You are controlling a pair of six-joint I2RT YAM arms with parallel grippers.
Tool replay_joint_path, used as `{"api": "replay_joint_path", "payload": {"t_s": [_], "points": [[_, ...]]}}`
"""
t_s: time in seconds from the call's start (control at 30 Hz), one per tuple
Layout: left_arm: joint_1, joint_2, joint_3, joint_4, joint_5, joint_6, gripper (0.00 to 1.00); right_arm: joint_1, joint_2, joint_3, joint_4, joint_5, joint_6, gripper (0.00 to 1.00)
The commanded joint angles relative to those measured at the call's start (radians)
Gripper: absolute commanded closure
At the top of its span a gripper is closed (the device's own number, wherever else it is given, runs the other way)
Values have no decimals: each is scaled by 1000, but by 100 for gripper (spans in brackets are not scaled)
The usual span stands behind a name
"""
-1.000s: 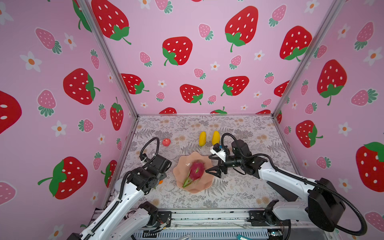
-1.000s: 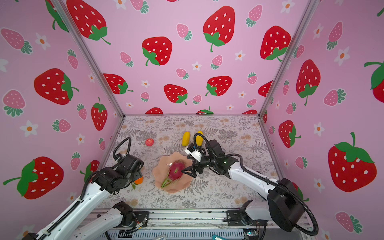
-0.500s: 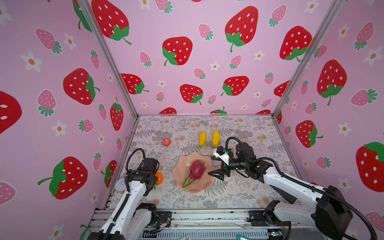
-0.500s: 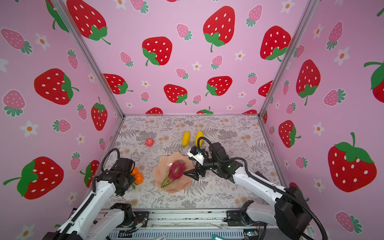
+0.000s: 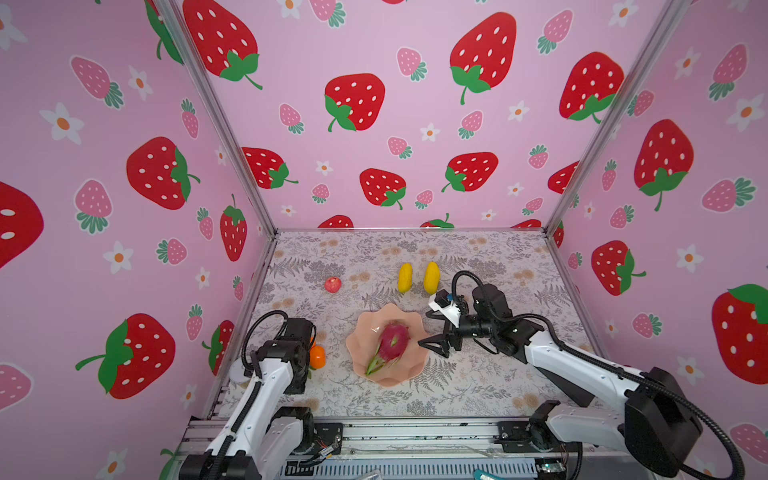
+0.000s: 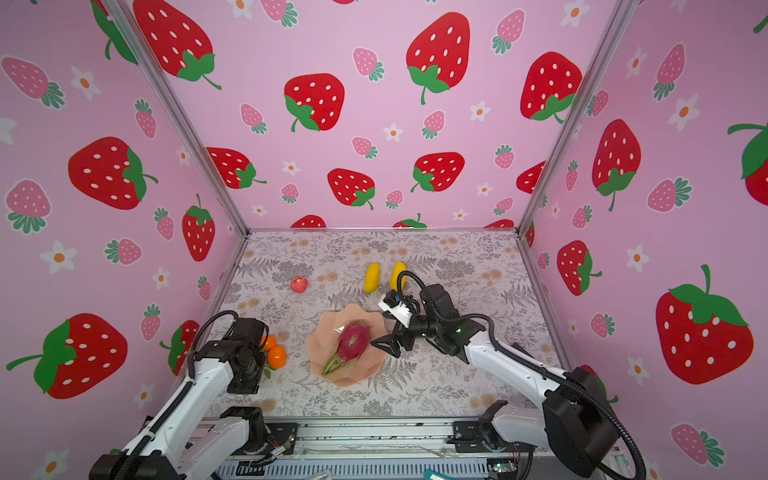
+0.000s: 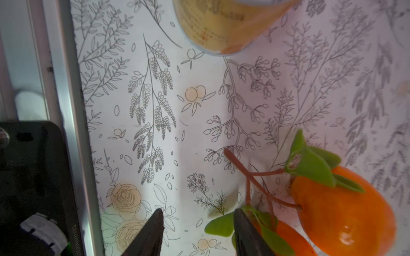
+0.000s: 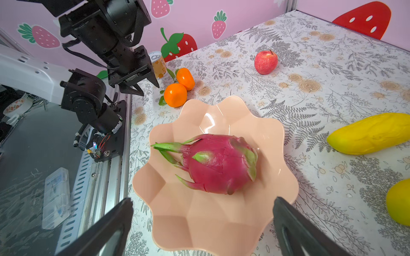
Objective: Place and organize the fake fruits in the fruit bowl
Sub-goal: 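Close the left gripper on the tangerines' stem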
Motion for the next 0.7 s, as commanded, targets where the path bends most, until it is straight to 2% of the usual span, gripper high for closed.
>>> {"api": "replay_joint_path", "payload": {"t_s": [0.0, 0.1, 0.33, 0.4, 0.67], "points": [[8, 34, 87, -9, -27, -76, 50, -4, 4, -14, 8, -13, -28, 1], [13, 77, 119, -39, -39, -109, 50, -5, 4, -15, 8, -10, -29, 1], [22, 184, 138, -3, 14, -142, 50, -5, 7, -15, 4, -10, -27, 1], [19, 195, 159, -49, -1, -171, 52, -5, 8, -16, 4, -9, -26, 1], [20, 249, 161, 5, -26, -207, 55, -5, 16, -15, 4, -14, -27, 1]]}}
